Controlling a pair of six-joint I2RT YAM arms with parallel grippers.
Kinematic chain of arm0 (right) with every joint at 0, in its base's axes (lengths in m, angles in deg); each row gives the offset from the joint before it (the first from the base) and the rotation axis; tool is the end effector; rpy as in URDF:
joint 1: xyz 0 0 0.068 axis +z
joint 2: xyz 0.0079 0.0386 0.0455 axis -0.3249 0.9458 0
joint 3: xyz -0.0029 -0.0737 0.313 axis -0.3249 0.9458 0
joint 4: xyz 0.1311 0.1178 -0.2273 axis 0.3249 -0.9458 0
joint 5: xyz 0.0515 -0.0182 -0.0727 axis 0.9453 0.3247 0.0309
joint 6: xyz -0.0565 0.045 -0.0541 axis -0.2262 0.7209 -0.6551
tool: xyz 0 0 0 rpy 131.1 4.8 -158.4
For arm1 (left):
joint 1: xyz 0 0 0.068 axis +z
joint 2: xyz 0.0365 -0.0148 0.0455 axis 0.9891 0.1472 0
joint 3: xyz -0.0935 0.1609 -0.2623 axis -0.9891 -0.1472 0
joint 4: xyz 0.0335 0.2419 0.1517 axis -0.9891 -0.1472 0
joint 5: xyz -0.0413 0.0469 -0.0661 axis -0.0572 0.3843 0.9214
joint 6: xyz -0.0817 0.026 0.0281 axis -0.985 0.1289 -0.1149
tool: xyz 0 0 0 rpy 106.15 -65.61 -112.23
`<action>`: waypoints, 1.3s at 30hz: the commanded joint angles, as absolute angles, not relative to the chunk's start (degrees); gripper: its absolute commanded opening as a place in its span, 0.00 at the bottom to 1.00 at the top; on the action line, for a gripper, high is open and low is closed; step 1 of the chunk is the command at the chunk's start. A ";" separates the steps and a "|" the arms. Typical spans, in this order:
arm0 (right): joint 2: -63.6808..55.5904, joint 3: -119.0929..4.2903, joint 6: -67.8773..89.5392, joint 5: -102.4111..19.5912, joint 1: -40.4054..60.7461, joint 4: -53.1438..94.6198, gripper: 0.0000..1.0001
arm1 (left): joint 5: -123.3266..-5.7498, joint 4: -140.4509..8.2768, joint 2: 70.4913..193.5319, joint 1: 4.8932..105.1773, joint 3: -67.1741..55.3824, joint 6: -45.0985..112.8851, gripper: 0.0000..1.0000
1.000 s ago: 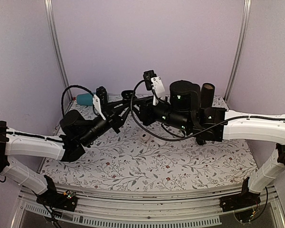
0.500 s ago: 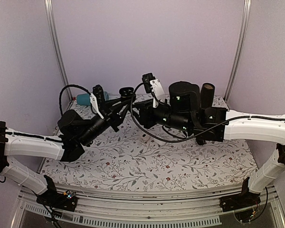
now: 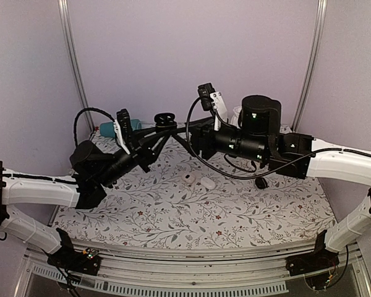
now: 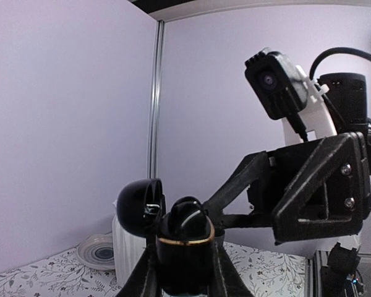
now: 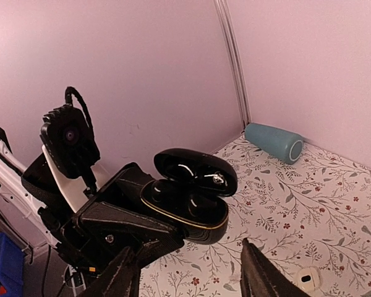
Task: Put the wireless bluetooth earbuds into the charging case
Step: Close the charging case with the earbuds.
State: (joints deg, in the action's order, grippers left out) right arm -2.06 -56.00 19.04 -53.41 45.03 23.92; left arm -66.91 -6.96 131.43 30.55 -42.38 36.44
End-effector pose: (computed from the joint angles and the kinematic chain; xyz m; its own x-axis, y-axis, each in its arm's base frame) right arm 0.1872 0.3697 0.4260 -0.2698 0.0364 -0.9622 -0.8211 0.5133 0.2497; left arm 0.2013 -0.2616 0.3491 0.1031 -0.3753 -0.9211 0.8596 0.4996 -0.1074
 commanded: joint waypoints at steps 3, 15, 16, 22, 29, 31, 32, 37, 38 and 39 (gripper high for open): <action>-6.01 -54.29 17.99 -49.38 41.75 24.79 0.71 | -58.56 -8.39 128.32 32.98 -43.44 34.71 0.00; -6.60 -47.45 29.52 -21.07 31.53 37.40 0.96 | -46.99 -11.35 128.08 34.47 -42.54 33.00 0.00; -5.99 -47.56 30.56 -18.09 31.06 38.60 0.97 | -45.98 -11.25 128.26 34.53 -42.29 32.61 0.00; -1.84 -47.95 35.59 -5.85 30.44 46.47 0.97 | -42.13 -10.41 129.57 34.75 -41.10 30.66 0.00; 2.54 -49.39 41.09 3.16 30.48 53.17 0.97 | -39.22 -7.72 130.73 35.47 -40.96 27.66 0.00; 3.13 -49.31 42.42 4.81 30.52 54.94 0.96 | -39.46 -7.82 130.95 35.64 -41.11 27.27 0.00; 3.33 -49.28 43.14 5.24 30.45 55.54 0.95 | -39.63 -7.72 131.08 35.82 -41.19 26.94 0.00; 2.94 -48.60 43.98 5.36 30.46 57.40 0.92 | -40.10 -7.83 131.95 36.24 -41.11 25.67 0.00; 2.80 -48.52 44.00 5.41 30.47 57.72 0.92 | -39.98 -7.89 132.19 36.26 -41.00 25.40 0.00; 2.67 -48.37 44.01 5.39 30.46 57.98 0.91 | -40.01 -7.96 132.40 36.30 -40.98 25.14 0.00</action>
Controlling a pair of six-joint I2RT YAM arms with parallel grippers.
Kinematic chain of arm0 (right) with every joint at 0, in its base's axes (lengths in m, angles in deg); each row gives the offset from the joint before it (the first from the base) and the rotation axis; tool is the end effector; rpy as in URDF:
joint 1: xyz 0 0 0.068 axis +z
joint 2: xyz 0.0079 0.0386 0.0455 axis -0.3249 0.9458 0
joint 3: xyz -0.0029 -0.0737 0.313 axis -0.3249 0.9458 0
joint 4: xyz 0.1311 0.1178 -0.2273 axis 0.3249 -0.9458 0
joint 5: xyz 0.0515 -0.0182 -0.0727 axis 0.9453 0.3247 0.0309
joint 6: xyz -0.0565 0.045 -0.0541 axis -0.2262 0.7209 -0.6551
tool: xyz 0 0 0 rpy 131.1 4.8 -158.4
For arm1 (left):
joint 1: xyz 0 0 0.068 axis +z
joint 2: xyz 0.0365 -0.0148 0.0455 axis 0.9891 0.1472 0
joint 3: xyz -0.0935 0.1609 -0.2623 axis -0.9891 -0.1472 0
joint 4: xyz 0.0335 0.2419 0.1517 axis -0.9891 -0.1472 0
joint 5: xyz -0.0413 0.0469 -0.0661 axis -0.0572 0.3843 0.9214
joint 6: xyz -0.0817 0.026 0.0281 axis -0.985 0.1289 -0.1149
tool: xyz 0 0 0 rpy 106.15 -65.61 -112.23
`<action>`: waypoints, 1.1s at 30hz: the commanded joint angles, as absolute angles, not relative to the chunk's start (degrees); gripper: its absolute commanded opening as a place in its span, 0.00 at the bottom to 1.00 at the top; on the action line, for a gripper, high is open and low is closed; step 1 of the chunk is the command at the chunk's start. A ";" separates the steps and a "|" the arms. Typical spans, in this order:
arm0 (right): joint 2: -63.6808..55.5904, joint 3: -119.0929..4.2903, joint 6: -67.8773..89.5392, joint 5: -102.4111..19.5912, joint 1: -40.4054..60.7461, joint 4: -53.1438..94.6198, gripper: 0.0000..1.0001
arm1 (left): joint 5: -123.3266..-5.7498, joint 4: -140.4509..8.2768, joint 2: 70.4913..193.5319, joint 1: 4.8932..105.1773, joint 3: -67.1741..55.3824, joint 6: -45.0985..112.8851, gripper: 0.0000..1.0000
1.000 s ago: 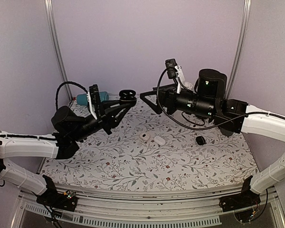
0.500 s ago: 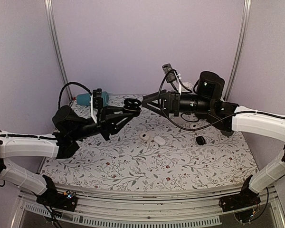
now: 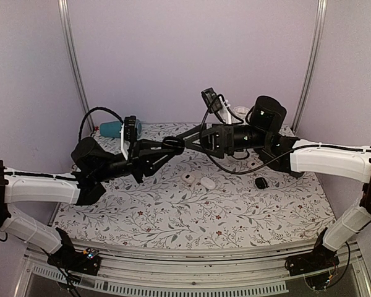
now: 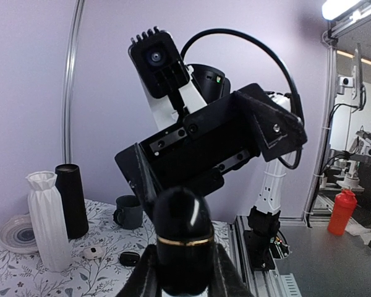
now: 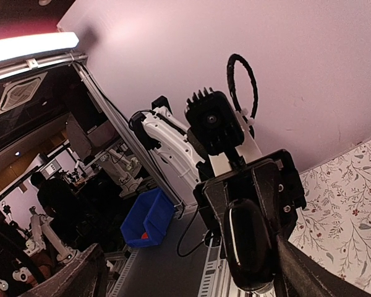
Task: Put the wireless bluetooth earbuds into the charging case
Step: Close the charging case with the earbuds, then place the charging case at the center of the board.
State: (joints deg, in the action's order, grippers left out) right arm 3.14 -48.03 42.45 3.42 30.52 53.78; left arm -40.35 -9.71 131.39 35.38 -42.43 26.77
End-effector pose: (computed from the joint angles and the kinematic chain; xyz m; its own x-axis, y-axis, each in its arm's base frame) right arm 0.2158 0.3510 0.4033 -0.5106 -0.0146 -0.8597 -0.8329 -0.2400 0.4987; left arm 0.1911 -0.2614 0.3381 -0.0904 -0.2965 -0.9507 0.9822 0.1313 -0.1344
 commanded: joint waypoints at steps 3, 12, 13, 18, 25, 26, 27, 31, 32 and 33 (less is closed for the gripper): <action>2.44 -48.18 43.96 5.38 30.48 58.16 0.90 | -40.32 -8.07 133.09 36.49 -40.89 24.42 0.00; 2.23 -48.04 43.56 4.35 30.44 56.94 0.88 | -42.33 -8.58 133.25 36.84 -40.92 23.80 0.00; 2.04 -47.96 42.92 3.80 30.45 56.15 0.88 | -43.30 -8.80 133.15 37.07 -41.03 23.50 0.00; -0.30 -47.37 39.14 -1.02 30.36 51.32 0.88 | -47.73 -10.55 132.51 38.79 -41.90 21.67 0.00; -4.74 -44.93 34.00 -13.19 29.81 44.45 0.93 | -52.29 -15.89 132.28 40.94 -41.77 19.20 0.00; -5.39 -44.56 33.59 -15.28 29.71 43.32 0.94 | -52.94 -16.58 132.28 41.17 -41.77 19.00 0.00; -6.00 -44.20 32.99 -17.57 29.65 42.30 0.96 | -53.65 -17.31 132.33 41.45 -41.77 18.80 0.00; -8.25 -42.76 31.65 -25.43 29.22 38.56 0.99 | -55.81 -20.82 132.50 42.71 -41.63 17.54 0.00; -8.77 -42.13 31.41 -26.80 29.08 38.10 0.99 | -56.71 -21.93 132.58 43.13 -41.49 16.97 0.00; -9.16 -41.76 31.19 -28.19 28.99 37.55 0.99 | -56.96 -22.90 132.62 43.58 -41.46 16.64 0.00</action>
